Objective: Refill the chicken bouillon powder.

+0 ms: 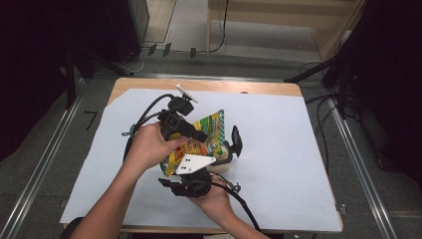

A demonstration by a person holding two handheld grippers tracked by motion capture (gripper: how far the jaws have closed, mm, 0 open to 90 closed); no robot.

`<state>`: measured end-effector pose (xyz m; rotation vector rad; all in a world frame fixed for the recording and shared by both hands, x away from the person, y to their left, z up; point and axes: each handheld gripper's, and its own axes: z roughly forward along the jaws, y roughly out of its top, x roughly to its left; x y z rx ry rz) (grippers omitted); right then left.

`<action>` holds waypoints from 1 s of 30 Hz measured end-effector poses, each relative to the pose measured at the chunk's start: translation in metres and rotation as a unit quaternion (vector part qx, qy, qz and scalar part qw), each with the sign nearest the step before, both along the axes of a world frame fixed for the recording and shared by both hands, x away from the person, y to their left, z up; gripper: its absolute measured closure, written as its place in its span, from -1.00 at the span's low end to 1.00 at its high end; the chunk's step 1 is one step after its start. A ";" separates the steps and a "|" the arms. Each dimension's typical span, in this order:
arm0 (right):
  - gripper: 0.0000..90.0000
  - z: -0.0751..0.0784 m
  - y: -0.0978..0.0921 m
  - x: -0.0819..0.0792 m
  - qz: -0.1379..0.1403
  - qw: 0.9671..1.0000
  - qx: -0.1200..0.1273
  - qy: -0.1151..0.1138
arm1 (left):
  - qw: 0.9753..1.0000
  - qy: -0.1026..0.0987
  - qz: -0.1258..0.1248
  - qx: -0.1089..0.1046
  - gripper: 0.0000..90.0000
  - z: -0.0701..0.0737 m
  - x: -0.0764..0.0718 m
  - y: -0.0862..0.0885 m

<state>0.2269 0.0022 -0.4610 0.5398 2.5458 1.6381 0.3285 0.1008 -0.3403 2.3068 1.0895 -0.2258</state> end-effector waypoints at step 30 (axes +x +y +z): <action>0.45 -0.019 -0.001 -0.002 0.021 0.999 -0.030 -0.020 | 1.000 0.028 -0.007 0.003 0.70 -0.020 0.012 0.001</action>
